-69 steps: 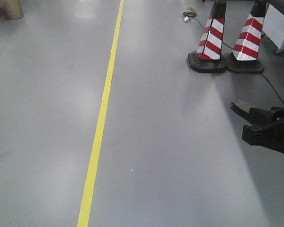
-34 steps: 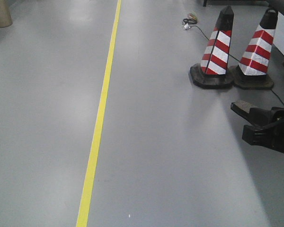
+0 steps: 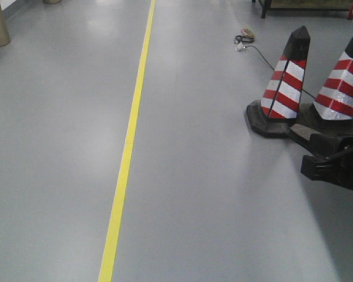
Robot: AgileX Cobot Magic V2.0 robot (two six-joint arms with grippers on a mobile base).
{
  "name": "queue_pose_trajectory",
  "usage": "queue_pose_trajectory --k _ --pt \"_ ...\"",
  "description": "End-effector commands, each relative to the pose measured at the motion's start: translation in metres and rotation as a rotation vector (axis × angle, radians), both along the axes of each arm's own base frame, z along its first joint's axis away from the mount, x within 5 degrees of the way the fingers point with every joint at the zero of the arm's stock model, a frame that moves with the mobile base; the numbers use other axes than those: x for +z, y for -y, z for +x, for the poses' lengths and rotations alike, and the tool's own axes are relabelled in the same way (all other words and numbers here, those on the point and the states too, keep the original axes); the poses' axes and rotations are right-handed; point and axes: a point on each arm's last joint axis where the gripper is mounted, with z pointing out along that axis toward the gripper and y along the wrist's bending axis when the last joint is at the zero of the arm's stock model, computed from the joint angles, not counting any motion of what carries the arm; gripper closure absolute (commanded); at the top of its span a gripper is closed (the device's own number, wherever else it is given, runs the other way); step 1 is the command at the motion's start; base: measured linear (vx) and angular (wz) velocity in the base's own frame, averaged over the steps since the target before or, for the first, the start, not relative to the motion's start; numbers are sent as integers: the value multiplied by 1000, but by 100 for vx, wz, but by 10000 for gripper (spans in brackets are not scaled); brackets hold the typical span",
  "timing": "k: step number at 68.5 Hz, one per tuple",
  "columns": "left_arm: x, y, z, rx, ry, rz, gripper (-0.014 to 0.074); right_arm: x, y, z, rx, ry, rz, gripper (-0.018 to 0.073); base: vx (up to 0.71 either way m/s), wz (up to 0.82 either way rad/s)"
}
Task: Move and align brake pads A on conveyor
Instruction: 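Drive along the yellow floor line holding both pads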
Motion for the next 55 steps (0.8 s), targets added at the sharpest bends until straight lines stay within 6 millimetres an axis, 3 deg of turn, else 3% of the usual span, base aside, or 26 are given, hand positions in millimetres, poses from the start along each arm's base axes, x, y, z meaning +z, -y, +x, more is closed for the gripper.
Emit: queue_pose_trajectory --k 1,55 --pt "16 3 2 -32 108 -21 478 18 -2 0 45 102 10 510 59 1" --pt "16 3 2 -32 108 -21 478 18 -2 0 45 102 10 510 55 -5"
